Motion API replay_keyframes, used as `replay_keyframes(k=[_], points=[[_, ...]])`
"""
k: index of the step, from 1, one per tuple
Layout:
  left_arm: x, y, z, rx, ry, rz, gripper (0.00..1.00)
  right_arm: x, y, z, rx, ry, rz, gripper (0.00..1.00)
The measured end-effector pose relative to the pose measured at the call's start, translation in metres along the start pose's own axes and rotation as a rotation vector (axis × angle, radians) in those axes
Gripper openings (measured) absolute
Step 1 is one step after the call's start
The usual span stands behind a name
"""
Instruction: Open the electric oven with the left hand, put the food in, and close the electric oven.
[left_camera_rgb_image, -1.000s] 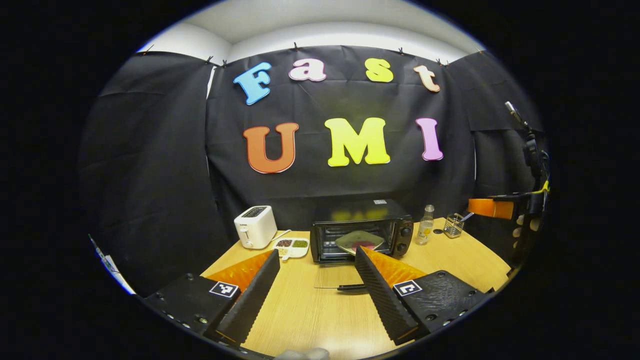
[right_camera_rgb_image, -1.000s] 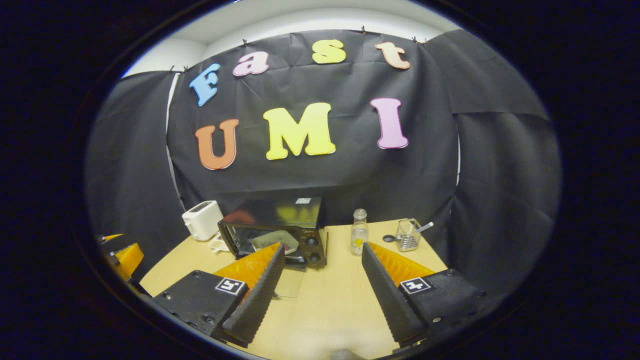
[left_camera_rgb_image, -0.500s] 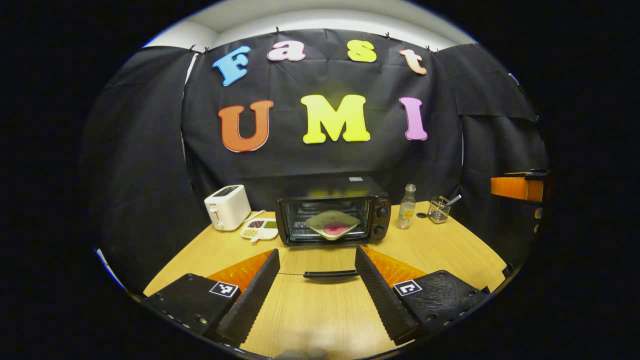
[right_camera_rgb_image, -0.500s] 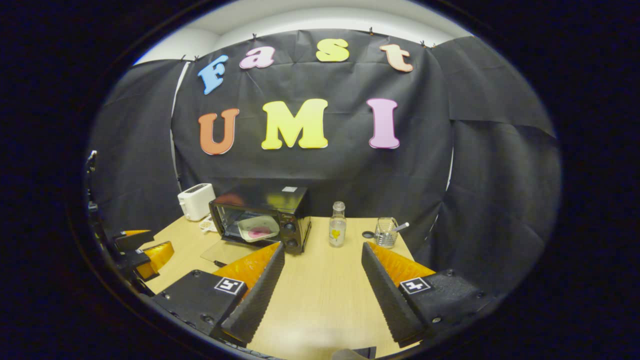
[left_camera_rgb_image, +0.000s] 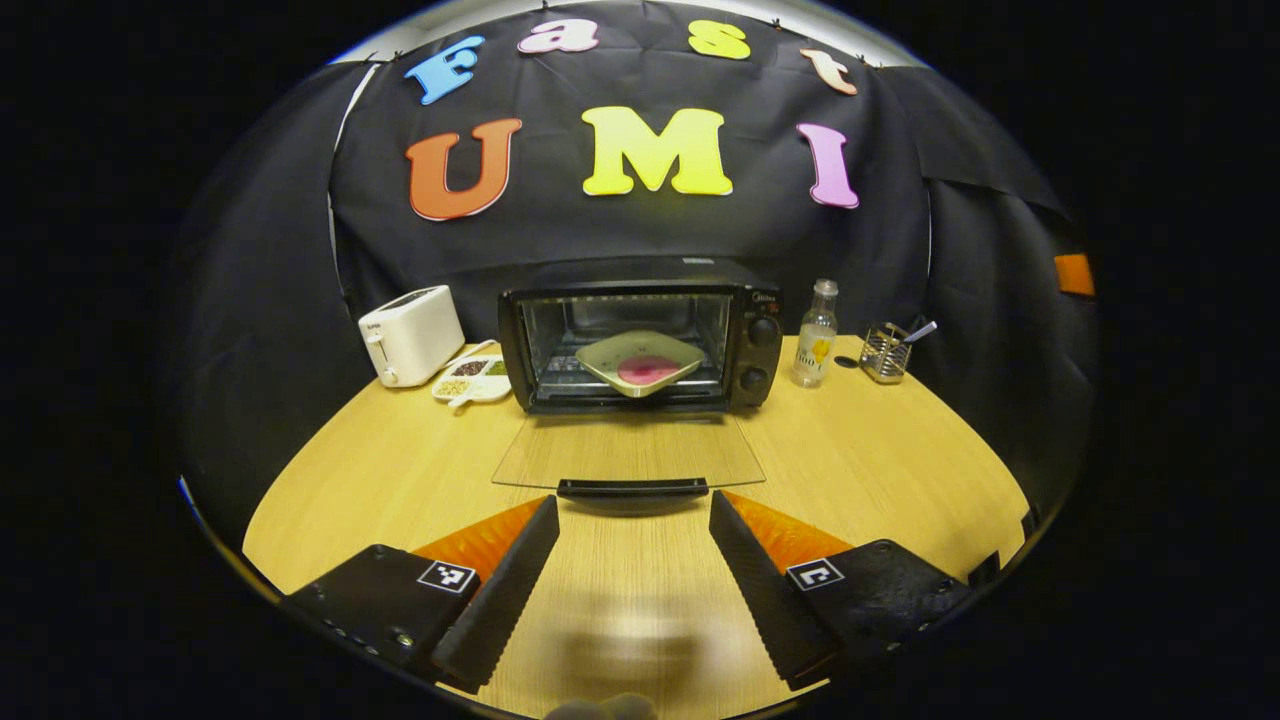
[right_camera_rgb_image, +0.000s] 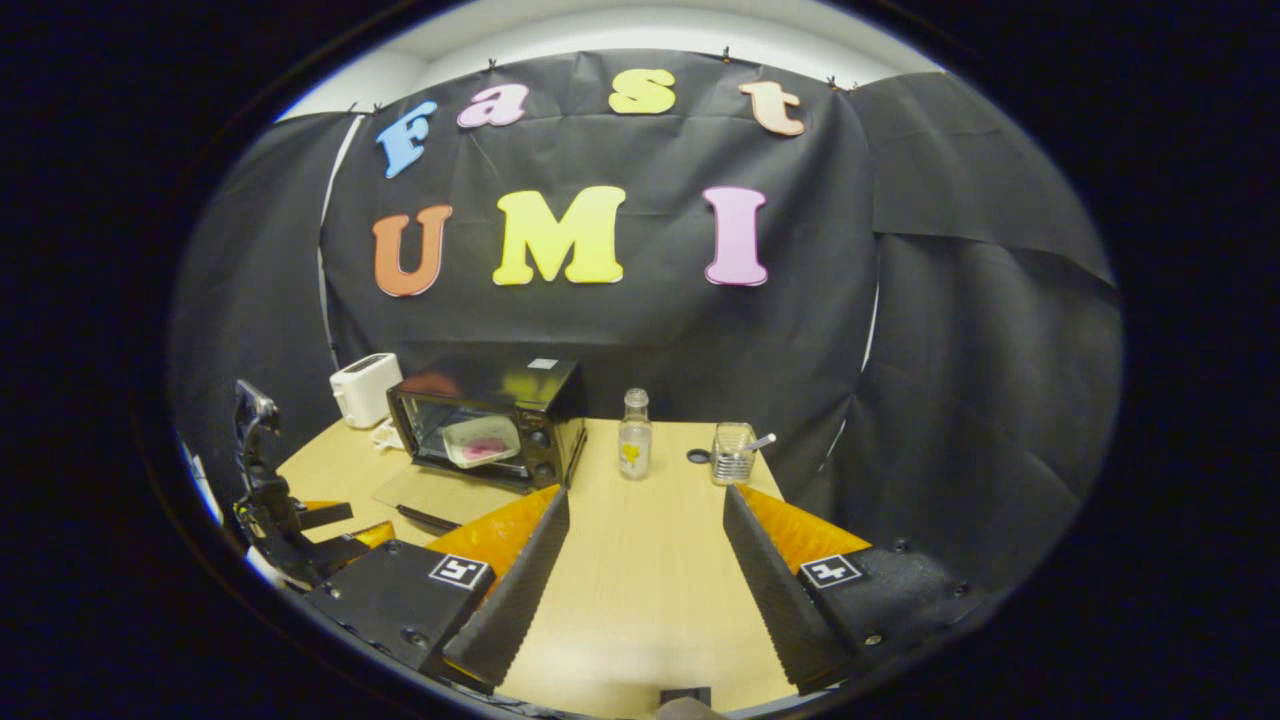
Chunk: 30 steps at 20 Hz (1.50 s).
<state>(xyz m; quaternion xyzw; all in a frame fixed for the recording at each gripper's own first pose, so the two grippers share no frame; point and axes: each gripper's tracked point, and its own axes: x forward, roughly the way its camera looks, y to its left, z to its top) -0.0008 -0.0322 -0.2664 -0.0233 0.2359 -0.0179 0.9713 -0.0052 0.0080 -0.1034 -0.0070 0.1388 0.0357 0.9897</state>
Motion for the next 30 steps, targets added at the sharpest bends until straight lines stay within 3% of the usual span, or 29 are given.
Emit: replay_keyframes(k=[15,23,30], points=[[0.102,0.003,-0.054,0.011,0.140,-0.024,0.97,0.012,-0.015,-0.005,0.047,0.056,-0.109,0.99],[0.114,0.009,-0.058,0.021,0.150,-0.022,0.97,0.013,-0.018,-0.011,0.063,0.081,-0.138,0.98],[0.107,0.015,-0.035,0.041,0.111,-0.007,0.97,0.011,-0.017,-0.008,0.072,0.070,-0.139,0.98]])
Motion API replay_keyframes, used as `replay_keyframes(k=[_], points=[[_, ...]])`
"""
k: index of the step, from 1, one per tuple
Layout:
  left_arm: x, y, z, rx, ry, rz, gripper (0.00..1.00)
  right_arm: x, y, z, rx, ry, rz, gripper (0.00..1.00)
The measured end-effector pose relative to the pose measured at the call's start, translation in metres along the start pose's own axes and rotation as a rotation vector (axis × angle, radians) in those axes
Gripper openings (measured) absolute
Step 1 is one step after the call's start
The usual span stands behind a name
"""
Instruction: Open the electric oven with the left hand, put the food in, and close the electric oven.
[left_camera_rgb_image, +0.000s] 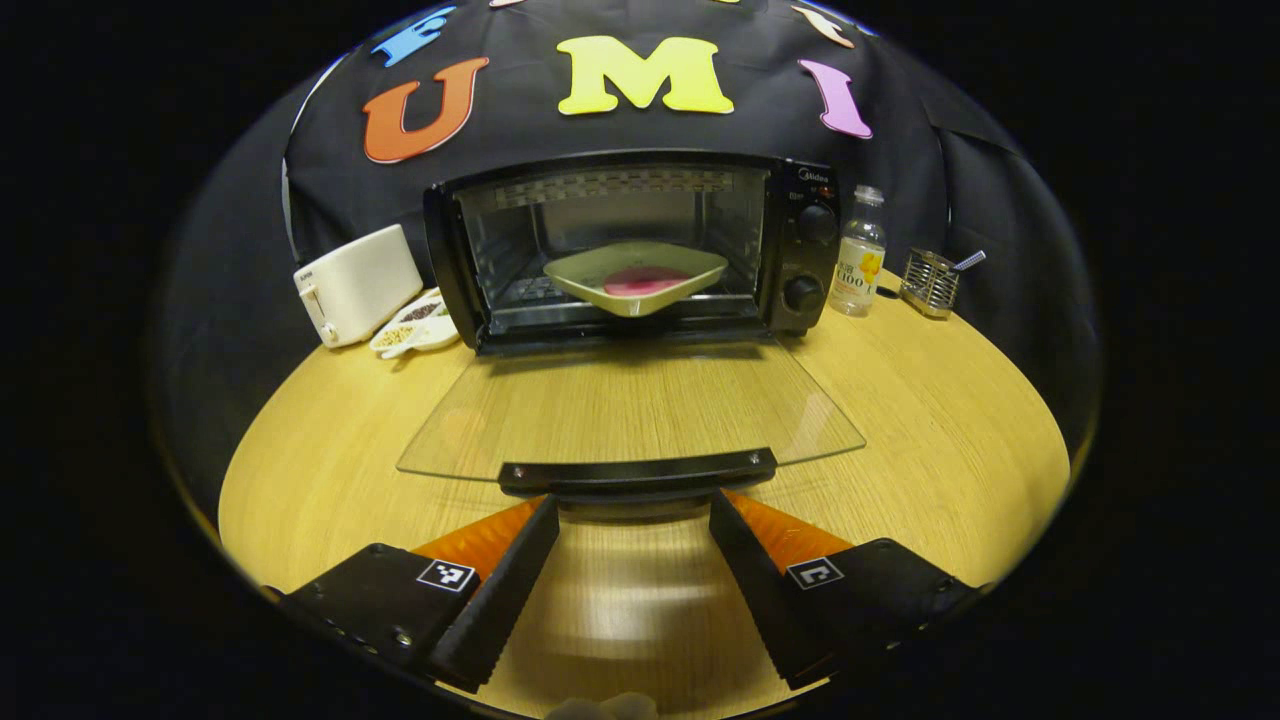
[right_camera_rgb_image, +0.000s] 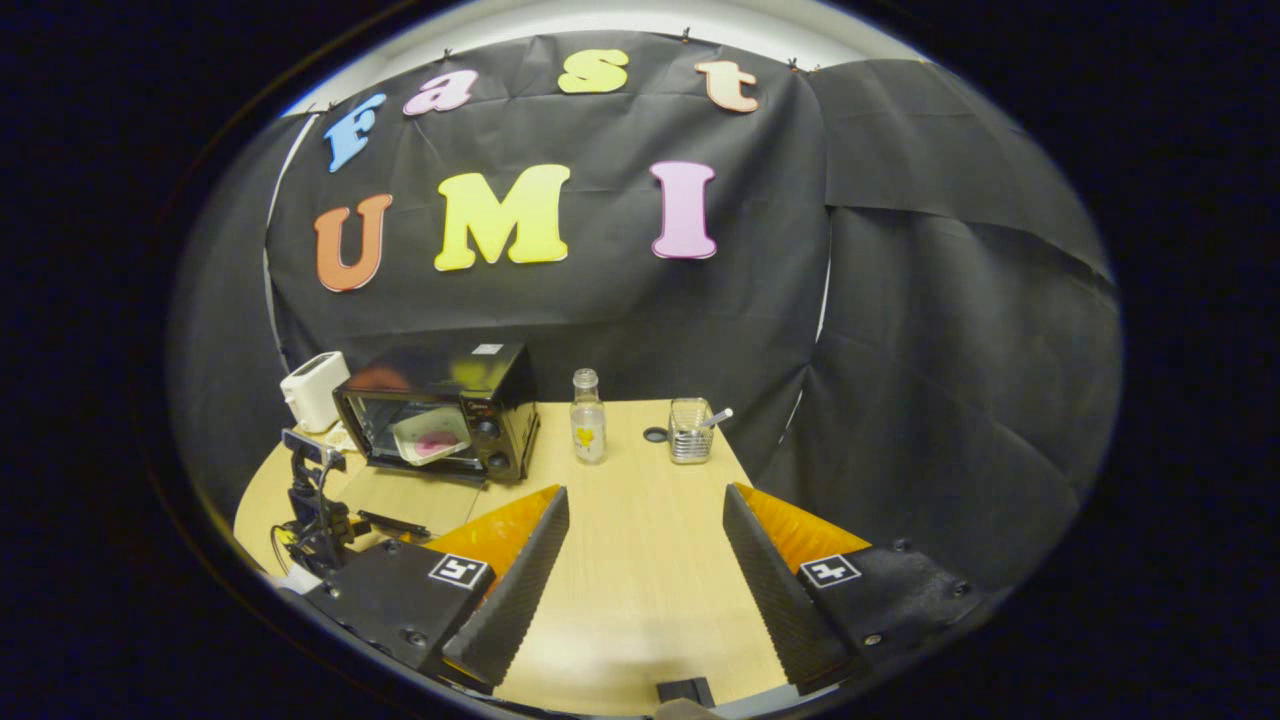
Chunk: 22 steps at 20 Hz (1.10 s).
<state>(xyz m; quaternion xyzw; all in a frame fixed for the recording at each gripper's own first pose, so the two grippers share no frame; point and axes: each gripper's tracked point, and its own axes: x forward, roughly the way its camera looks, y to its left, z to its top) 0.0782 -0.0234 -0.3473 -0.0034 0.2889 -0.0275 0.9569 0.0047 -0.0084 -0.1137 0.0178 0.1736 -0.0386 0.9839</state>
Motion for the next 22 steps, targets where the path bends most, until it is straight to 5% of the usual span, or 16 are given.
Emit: replay_keyframes(k=[22], points=[[-0.013,0.017,0.151,0.004,-0.233,0.024,0.97,-0.017,0.002,0.008,0.046,-0.029,0.010,0.98]])
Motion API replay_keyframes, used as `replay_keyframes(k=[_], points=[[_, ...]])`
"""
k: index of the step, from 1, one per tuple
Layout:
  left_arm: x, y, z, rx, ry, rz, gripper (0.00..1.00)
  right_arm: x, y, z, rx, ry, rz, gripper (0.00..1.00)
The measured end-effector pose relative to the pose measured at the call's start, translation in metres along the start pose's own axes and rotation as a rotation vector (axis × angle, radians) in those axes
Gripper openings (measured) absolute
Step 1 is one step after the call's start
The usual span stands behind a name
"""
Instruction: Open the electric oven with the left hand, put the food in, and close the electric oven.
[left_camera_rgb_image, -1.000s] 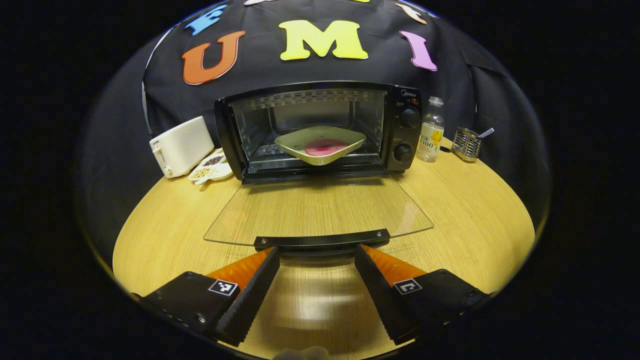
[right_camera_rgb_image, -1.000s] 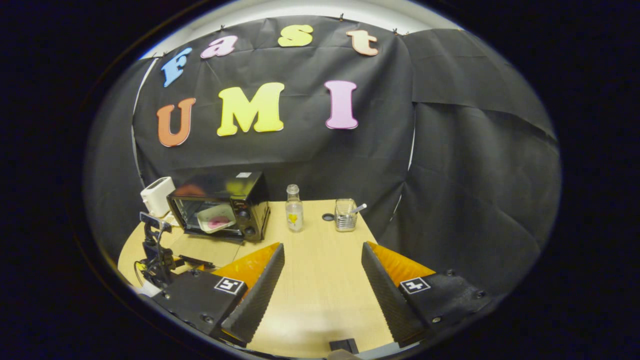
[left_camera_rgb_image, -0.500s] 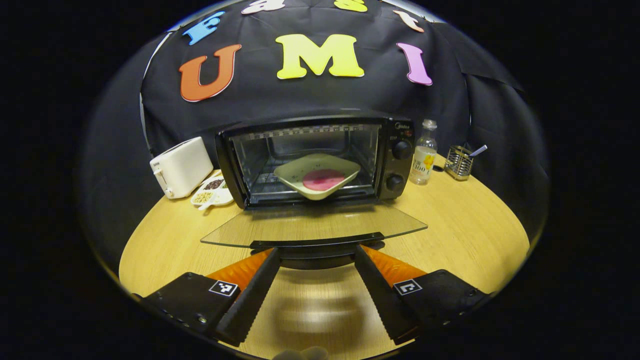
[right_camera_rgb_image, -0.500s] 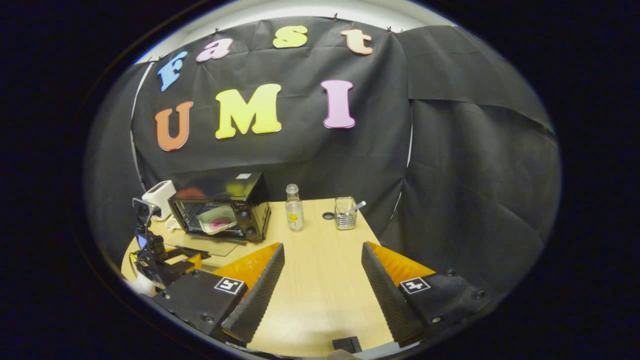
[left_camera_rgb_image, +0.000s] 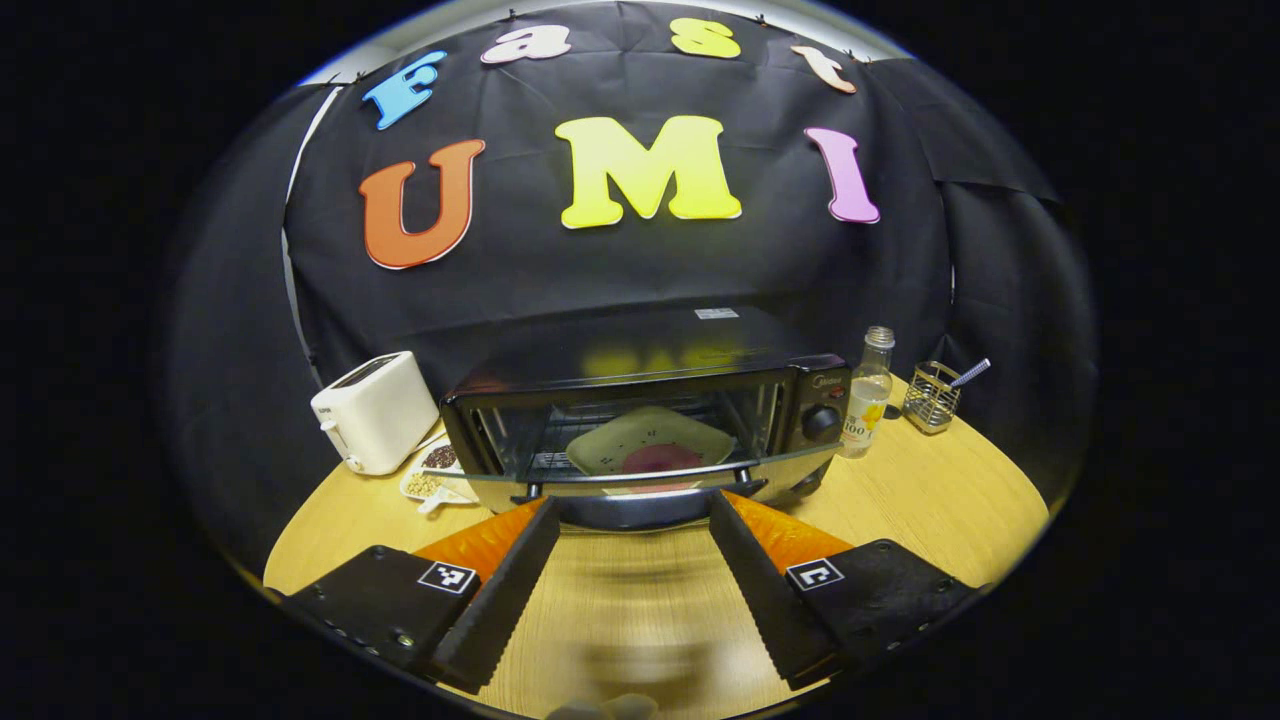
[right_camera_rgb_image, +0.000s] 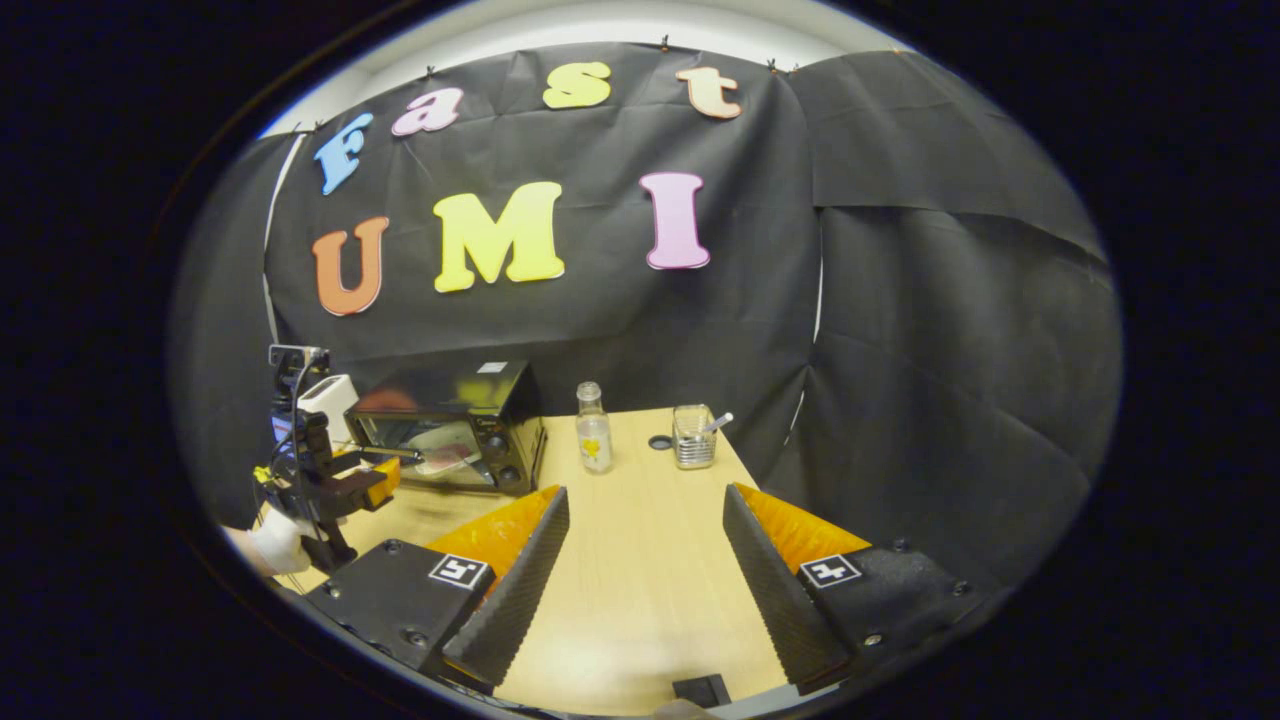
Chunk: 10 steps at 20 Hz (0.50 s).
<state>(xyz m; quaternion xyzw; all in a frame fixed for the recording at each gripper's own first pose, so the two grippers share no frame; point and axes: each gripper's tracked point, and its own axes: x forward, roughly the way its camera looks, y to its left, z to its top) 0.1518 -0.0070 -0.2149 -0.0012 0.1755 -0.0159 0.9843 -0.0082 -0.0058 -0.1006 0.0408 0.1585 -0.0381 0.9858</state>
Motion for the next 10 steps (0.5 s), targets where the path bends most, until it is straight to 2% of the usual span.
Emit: replay_keyframes(k=[5,6,10], points=[[0.002,0.008,-0.005,-0.004,0.013,0.010,0.97,-0.009,-0.003,-0.001,-0.005,0.000,-0.004,0.98],[0.005,0.005,-0.007,-0.004,0.020,0.006,0.96,-0.010,-0.004,-0.001,-0.006,0.003,-0.007,0.96],[0.023,0.006,-0.012,0.010,0.046,0.018,0.96,-0.015,-0.009,-0.002,0.001,0.002,-0.016,0.98]])
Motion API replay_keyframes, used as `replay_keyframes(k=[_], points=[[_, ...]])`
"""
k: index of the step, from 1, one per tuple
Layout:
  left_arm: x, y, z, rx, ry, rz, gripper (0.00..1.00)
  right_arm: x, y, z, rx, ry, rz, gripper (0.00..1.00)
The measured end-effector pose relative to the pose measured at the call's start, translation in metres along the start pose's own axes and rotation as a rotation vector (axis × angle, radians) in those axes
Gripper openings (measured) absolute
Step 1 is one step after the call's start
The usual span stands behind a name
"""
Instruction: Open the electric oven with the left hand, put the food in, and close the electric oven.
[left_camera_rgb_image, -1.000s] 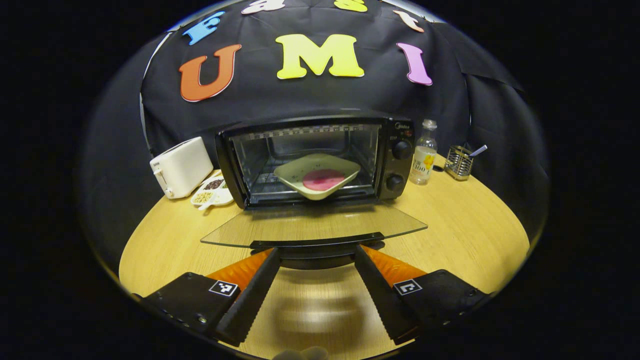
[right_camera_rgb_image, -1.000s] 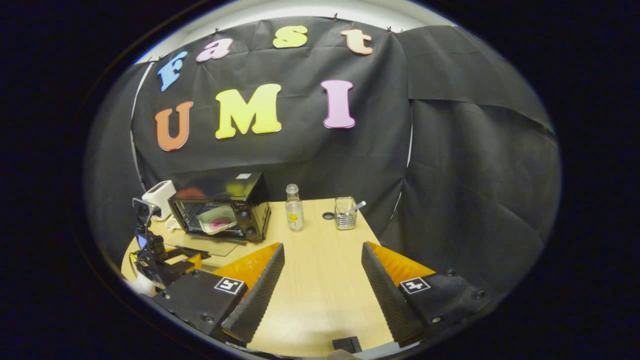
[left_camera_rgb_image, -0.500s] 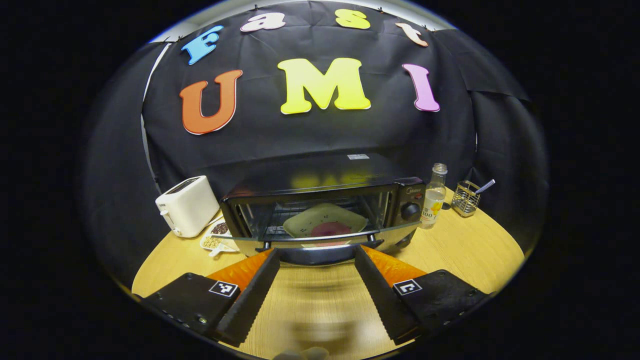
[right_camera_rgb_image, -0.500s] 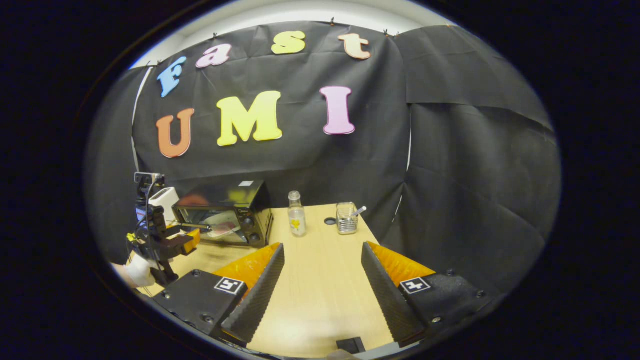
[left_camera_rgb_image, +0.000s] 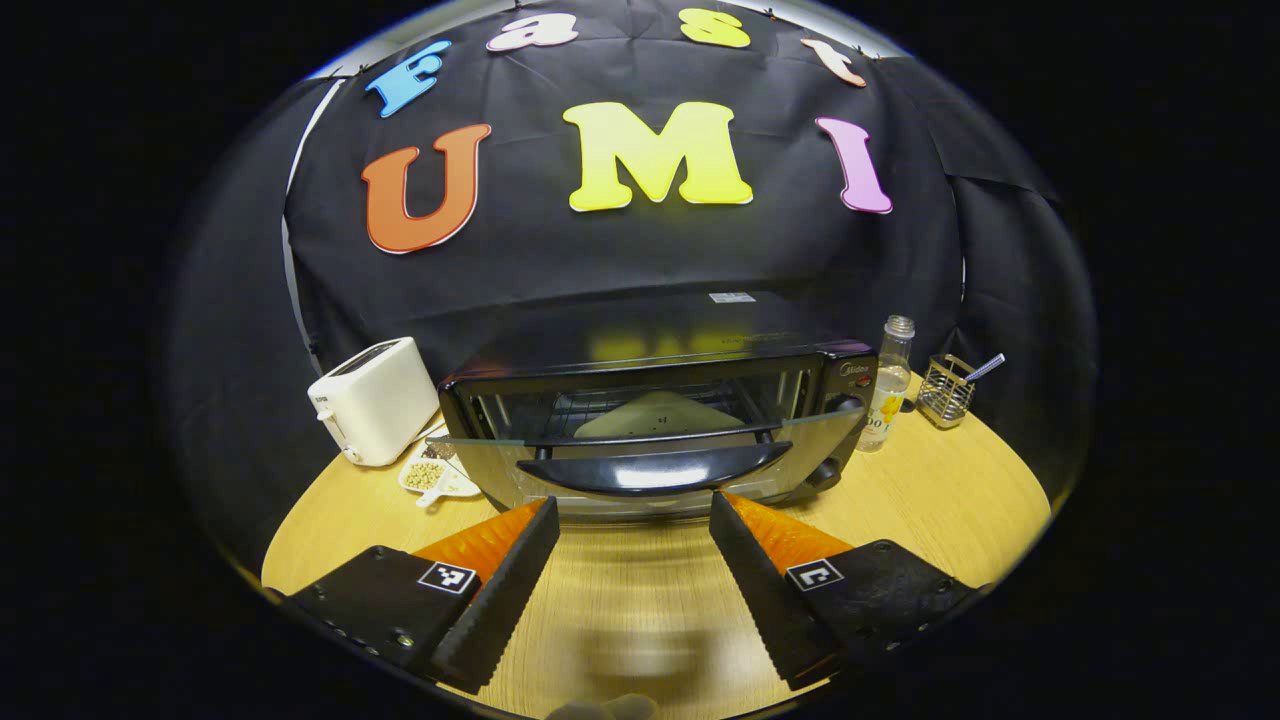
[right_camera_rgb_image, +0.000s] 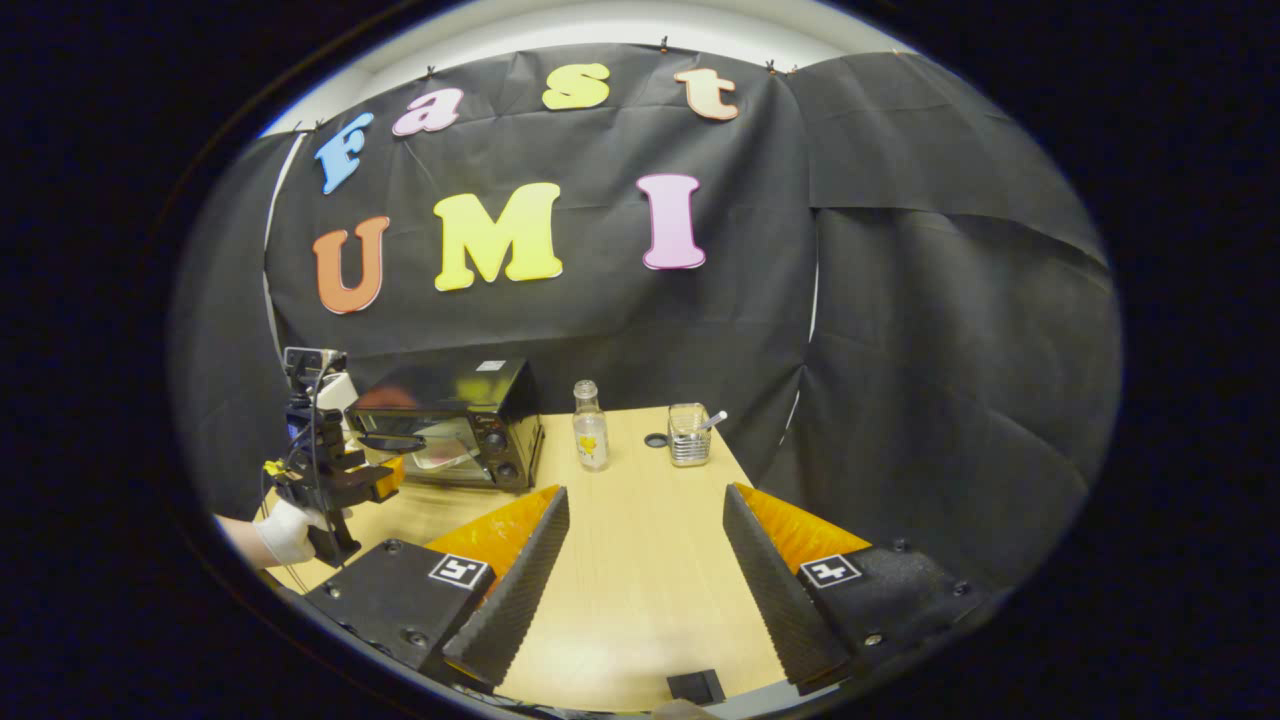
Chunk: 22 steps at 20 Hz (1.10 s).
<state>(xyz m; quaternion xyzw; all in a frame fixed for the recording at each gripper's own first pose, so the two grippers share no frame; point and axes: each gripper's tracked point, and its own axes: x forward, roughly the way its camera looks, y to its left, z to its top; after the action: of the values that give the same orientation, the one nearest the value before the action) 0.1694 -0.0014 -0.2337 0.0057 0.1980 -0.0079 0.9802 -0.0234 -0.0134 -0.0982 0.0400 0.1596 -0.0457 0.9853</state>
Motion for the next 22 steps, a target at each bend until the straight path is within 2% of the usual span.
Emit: replay_keyframes(k=[4,7,9,13,17,21,22], points=[[0.008,-0.001,0.008,-0.026,-0.013,0.003,0.97,-0.011,-0.005,-0.002,0.012,-0.007,-0.016,0.96],[0.014,0.001,0.015,-0.035,-0.013,0.006,0.96,-0.019,-0.009,-0.002,0.007,-0.010,-0.028,0.98],[0.012,0.003,0.024,-0.035,-0.034,0.007,0.97,-0.022,-0.011,-0.002,0.004,-0.010,-0.032,0.96],[-0.008,0.002,0.028,-0.032,-0.060,-0.008,0.97,-0.028,-0.005,-0.001,0.001,-0.015,-0.025,0.98],[-0.050,-0.002,0.048,-0.034,-0.126,-0.047,0.97,-0.037,0.007,0.013,-0.013,-0.052,-0.014,0.98],[-0.122,-0.006,0.079,-0.009,-0.232,-0.079,0.97,-0.045,0.020,0.029,-0.031,-0.096,0.014,0.98],[-0.153,-0.007,0.084,-0.005,-0.253,-0.077,0.97,-0.048,0.023,0.032,-0.037,-0.105,0.028,0.98]])
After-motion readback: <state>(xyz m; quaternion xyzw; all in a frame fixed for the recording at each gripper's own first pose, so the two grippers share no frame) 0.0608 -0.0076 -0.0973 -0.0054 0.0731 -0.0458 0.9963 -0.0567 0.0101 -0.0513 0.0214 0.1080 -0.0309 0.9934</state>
